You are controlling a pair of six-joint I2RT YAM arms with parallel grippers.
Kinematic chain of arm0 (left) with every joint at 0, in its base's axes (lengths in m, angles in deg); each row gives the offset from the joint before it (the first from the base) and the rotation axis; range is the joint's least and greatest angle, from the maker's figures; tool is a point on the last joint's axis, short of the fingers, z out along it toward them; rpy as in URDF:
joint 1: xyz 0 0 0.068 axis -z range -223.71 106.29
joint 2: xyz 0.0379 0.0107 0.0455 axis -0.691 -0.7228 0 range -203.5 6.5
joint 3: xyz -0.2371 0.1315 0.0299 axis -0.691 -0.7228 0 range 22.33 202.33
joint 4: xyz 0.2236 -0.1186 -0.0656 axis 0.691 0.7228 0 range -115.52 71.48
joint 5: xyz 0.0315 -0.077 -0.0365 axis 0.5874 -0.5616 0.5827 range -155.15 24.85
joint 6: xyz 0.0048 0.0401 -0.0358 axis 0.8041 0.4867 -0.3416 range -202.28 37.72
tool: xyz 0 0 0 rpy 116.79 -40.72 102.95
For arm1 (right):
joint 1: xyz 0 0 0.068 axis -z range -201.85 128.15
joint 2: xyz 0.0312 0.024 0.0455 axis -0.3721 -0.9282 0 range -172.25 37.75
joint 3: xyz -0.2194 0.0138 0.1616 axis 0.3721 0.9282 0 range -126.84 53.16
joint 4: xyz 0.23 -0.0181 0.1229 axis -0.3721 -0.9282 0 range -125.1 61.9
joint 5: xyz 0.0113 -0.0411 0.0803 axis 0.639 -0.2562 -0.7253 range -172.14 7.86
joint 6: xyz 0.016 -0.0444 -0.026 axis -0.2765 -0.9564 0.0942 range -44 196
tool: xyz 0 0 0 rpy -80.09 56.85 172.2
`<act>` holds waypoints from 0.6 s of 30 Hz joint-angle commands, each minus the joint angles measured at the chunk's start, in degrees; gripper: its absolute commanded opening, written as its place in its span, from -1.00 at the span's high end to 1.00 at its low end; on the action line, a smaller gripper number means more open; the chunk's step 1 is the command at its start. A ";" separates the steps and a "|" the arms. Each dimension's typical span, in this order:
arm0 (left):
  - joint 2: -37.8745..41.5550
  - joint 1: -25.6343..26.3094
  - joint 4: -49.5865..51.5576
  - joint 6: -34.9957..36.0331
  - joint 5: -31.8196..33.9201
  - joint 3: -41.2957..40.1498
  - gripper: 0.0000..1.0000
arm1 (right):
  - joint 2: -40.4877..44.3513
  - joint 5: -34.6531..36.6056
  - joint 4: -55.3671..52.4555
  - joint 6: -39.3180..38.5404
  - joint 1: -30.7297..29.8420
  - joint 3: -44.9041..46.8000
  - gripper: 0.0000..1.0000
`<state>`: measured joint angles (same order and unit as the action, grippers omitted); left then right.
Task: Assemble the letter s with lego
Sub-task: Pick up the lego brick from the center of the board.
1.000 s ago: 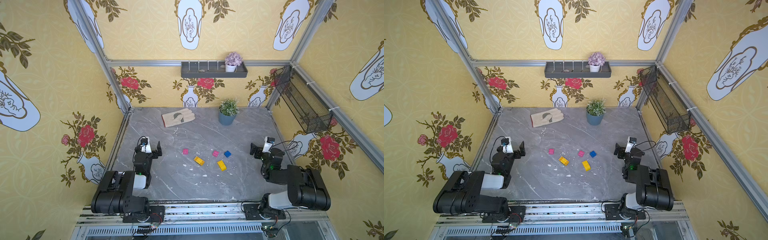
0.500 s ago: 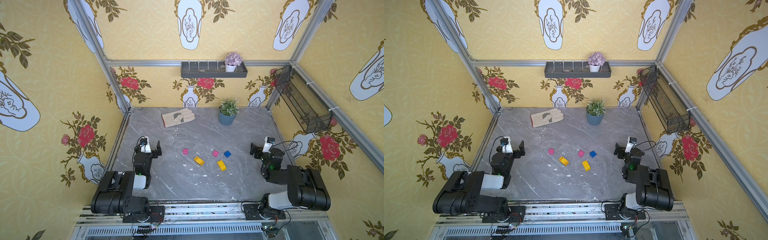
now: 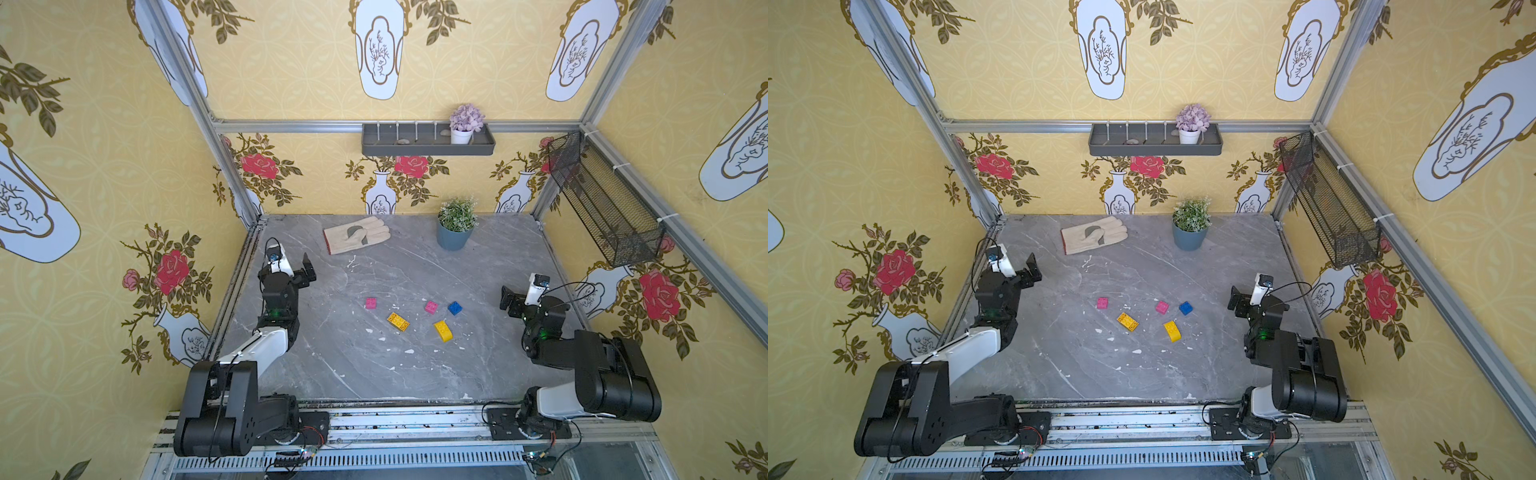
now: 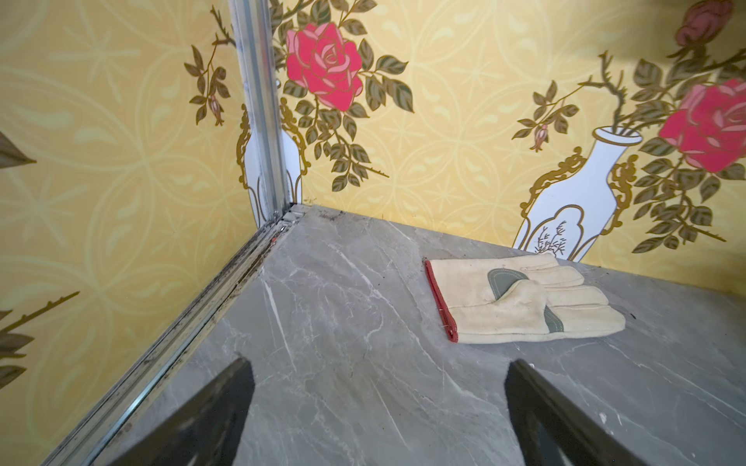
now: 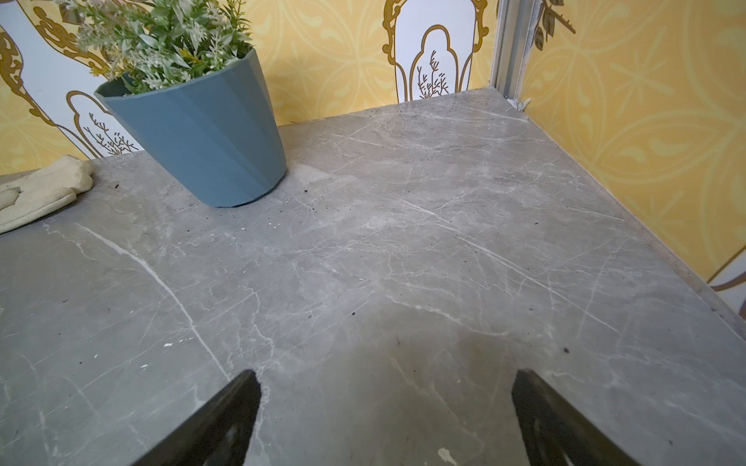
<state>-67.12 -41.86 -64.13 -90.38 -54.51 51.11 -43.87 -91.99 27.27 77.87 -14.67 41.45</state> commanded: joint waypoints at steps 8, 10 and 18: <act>-3.73 0.50 36.77 -8.54 -10.83 18.11 -0.98 | 0.07 0.53 -0.05 0.30 -0.02 0.04 -0.96; -1.03 1.45 34.80 -7.63 -13.56 16.63 -0.98 | 0.15 0.53 -0.05 0.32 -0.06 0.03 -0.96; 15.16 2.20 16.01 -1.01 -17.09 -2.01 -0.98 | 0.14 0.53 -0.07 0.29 -0.02 0.10 -0.96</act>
<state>-54.18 -39.61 -41.01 -94.66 -69.31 52.53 -43.87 -91.96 27.27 77.87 -14.67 41.45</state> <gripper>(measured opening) 0.997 0.981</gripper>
